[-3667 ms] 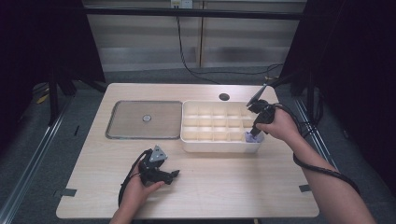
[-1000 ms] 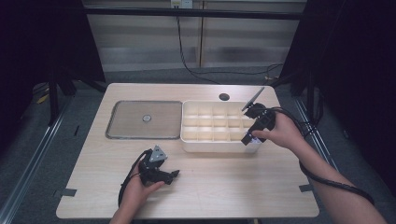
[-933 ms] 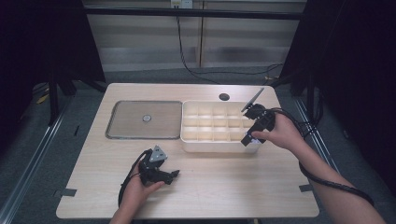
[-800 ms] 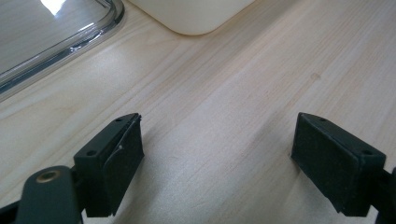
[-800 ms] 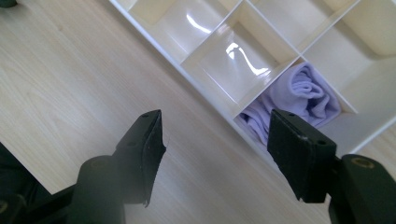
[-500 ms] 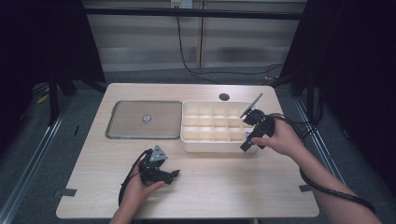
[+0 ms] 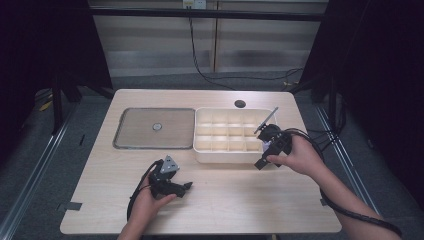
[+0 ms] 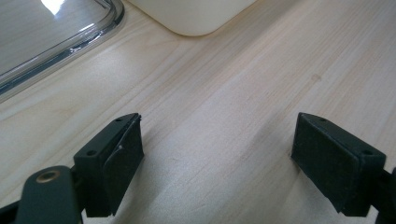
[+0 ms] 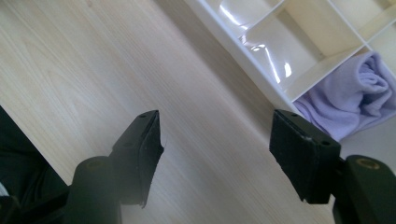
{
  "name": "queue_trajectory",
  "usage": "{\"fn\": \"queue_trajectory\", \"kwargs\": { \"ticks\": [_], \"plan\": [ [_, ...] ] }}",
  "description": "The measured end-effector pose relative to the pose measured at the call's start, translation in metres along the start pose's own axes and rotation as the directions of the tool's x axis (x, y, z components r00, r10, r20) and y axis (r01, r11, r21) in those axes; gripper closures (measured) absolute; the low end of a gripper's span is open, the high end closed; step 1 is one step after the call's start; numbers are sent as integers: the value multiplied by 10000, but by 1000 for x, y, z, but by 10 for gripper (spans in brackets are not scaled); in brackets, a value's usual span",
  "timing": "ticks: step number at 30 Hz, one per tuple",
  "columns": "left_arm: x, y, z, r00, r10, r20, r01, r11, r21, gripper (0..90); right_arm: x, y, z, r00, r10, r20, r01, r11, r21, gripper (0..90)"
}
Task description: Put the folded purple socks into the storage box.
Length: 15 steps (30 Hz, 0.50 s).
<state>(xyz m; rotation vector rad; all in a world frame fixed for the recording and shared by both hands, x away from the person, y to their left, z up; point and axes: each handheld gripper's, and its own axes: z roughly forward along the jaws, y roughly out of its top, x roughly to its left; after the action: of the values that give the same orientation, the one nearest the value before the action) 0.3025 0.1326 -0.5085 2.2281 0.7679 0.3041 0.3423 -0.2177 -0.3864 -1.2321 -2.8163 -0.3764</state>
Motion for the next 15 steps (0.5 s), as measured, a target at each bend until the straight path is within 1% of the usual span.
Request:
{"fn": "queue_trajectory", "kwargs": {
  "ticks": [1,2,4,6,11,15],
  "plan": [
    [0,0,0,10000,2,0,-2,10000,3,159,1,-1,1,10000,39,-7,-39,9999,-106,336],
    [0,0,0,10000,-2,0,2,10000,2,159,1,-1,2,10000,-70,5,70,10000,-33,335],
    [0,0,0,10000,-2,0,2,10000,1,159,3,-2,5,9999,-142,12,142,9999,-59,333],
    [0,0,0,10000,-1,-2,1,10000,0,159,4,-4,7,9999,-130,-63,129,9998,-117,332],
    [0,0,0,10000,5,0,-5,10000,3,159,7,-7,12,9998,-192,-95,192,9998,11,328],
    [0,0,0,10000,3,-1,-3,10000,3,159,10,-9,14,9997,-237,-89,236,9997,-72,324]
  ]
}}
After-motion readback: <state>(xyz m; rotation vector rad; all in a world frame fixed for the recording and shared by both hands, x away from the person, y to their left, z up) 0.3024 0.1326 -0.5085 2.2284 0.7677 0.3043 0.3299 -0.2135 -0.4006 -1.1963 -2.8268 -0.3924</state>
